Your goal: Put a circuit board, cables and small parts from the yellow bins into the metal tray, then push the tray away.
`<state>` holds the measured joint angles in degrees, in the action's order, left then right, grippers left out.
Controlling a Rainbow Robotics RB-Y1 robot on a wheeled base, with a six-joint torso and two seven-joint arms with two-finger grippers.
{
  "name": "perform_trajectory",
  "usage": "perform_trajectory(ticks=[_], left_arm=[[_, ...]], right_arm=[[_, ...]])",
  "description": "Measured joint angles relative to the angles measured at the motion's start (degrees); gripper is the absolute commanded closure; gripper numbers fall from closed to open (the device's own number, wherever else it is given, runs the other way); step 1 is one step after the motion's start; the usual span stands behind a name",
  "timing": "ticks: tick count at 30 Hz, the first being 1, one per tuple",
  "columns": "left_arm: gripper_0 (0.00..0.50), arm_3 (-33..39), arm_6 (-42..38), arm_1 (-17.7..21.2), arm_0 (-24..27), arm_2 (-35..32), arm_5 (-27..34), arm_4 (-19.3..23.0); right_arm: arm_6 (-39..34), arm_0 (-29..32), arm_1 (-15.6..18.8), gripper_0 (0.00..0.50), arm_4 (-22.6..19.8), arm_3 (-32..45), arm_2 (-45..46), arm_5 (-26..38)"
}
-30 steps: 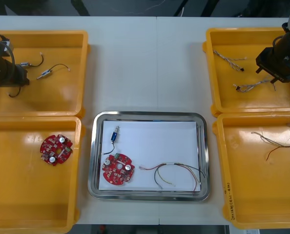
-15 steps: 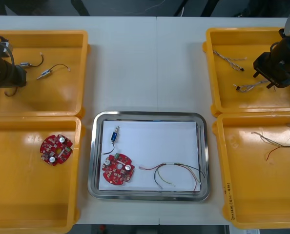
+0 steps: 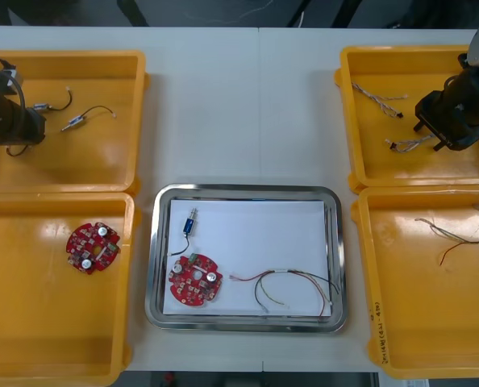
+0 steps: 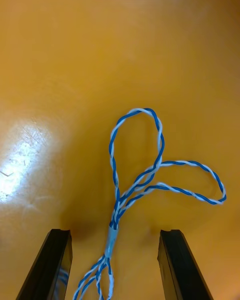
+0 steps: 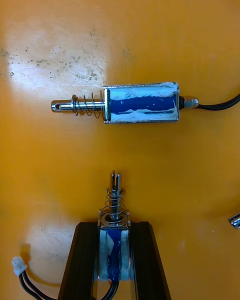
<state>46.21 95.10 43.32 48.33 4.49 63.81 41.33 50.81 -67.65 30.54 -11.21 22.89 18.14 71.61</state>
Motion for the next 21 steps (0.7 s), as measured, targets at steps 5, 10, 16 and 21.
perform_trajectory(ticks=[5, 10, 16, 21], left_arm=[[0.500, 1.1, 0.0, 0.0, 0.1, 0.0, 2.0, 0.0], [0.500, 3.9, 0.0, 0.0, 0.0, -0.1, 5.0, -0.4], [0.500, 10.3, 0.0, 0.0, -0.9, -2.3, 10.2, -1.5], [0.500, 15.5, 0.0, 0.0, -2.2, -5.0, 14.1, -2.2]], right_arm=[[0.0, 0.0, 0.0, 0.000, 0.0, -0.1, 0.0, -0.3], [0.0, 0.0, 0.0, 0.000, 0.0, -0.8, 0.0, -1.6], [0.0, -0.5, 0.1, 0.000, 0.0, -3.2, 0.0, -4.3], [0.0, -0.6, 0.2, 0.000, 0.0, -3.3, 0.0, -4.4]])
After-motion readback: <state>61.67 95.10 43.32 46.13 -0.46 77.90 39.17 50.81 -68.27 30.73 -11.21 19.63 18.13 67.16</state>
